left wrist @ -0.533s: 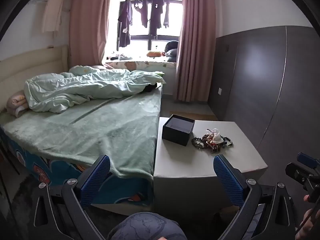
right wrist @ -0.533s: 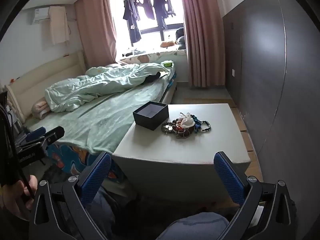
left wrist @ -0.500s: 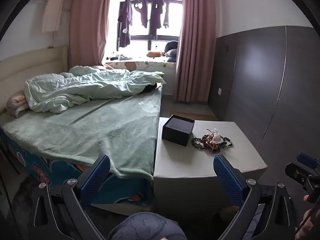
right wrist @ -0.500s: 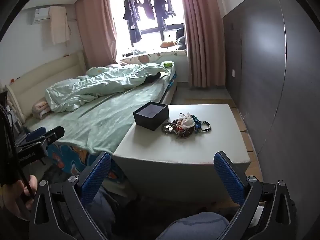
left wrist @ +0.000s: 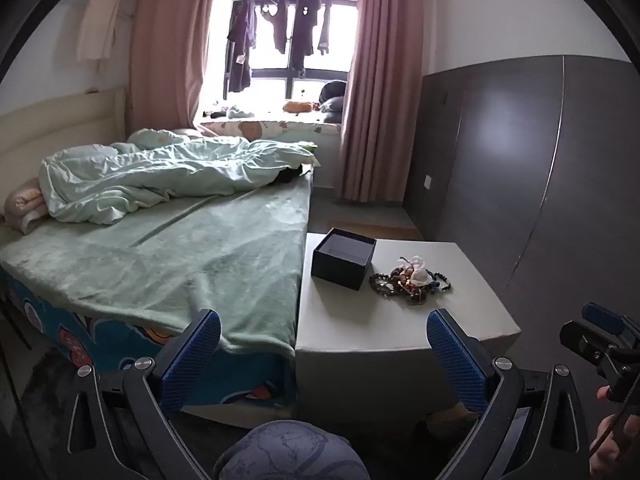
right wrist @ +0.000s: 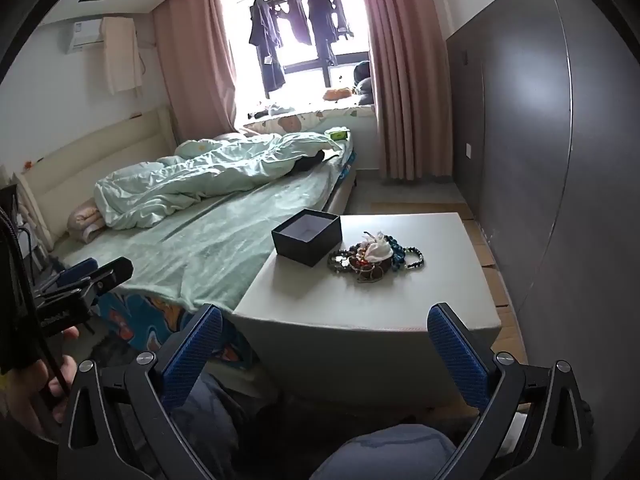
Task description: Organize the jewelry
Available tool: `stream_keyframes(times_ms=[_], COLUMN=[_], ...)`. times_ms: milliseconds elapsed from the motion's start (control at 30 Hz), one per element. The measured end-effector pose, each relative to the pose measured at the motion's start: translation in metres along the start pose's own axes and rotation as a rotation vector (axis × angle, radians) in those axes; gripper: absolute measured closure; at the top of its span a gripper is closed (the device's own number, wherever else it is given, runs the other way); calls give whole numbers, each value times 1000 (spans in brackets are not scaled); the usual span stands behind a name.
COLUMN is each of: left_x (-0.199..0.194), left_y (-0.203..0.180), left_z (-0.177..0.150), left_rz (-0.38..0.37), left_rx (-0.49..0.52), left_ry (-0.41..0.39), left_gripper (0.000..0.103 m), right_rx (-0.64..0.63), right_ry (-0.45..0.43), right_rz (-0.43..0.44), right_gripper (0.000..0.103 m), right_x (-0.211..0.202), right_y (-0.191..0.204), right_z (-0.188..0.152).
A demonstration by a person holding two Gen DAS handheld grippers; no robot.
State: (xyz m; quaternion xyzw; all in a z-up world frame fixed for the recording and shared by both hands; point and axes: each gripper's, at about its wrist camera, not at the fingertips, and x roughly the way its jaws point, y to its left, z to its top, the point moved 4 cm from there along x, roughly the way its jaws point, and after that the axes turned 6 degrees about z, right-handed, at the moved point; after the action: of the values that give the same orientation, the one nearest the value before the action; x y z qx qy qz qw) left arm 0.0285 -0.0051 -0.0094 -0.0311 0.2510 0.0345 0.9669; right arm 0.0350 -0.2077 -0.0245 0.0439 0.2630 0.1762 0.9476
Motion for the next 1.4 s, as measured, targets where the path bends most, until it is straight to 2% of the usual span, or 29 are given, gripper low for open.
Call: stream_keyframes(times_ms=[467, 1400], left_x=[-1, -1], left_y=[-3, 0], left_z=[-1, -1], left_rz=[-16, -26], left_rx=[8, 2], left_ry=[1, 8], left_gripper=[0, 0], right_rx=[44, 34], right_ry=[-6, -7], right_rz=[-12, -11], right_gripper=[0, 0], right_x=[1, 2], right_y=[-7, -5], right_z=[2, 3])
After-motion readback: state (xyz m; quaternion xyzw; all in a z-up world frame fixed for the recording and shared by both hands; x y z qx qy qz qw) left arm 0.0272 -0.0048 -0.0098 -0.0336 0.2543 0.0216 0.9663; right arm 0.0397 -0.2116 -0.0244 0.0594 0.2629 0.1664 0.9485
